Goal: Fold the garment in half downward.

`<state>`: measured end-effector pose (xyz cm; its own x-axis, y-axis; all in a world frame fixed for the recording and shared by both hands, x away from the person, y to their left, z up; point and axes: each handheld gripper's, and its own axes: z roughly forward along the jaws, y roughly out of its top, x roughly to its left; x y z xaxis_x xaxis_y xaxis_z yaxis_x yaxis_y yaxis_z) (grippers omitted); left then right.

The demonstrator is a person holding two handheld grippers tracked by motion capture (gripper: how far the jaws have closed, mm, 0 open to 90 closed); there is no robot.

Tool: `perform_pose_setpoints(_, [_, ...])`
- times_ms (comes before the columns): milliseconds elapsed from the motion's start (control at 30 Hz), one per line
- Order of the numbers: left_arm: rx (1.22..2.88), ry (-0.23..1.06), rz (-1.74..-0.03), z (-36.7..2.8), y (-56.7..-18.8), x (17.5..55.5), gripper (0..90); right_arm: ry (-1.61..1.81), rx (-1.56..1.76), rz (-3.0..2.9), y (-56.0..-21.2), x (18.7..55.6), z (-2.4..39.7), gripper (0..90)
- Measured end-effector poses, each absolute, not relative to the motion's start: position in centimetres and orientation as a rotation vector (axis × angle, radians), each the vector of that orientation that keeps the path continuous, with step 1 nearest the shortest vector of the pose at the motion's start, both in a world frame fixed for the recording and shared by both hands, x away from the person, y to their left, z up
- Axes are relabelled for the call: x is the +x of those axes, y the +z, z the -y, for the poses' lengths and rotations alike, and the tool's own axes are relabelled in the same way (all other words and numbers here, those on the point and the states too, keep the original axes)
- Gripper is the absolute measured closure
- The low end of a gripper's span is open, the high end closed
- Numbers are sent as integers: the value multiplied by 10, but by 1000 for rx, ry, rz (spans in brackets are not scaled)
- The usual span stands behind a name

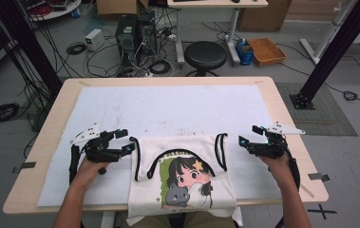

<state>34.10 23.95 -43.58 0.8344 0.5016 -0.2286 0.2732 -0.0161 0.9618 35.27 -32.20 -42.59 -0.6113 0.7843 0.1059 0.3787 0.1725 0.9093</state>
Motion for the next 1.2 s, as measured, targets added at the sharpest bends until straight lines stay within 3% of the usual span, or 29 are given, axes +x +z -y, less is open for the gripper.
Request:
perform_pose_setpoints(500, [1652, 254, -690, -235, -429, 349, 236, 1415, 1086, -2175, -420, 363, 300, 189])
perform_pose_setpoints(767, [1757, 255, -728, -227, -415, 373, 238, 1349, 1089, -2291, -423, 384, 278, 190])
perform_pose_setpoints(1000, [1880, 234, -847, -218, -433, 393, 247, 1283, 1103, -2361, -430, 401, 263, 193])
perform_pose_setpoints(1200, [2009, 236, -879, -210, -446, 398, 344, 1121, 1083, -2448, -438, 412, 244, 296])
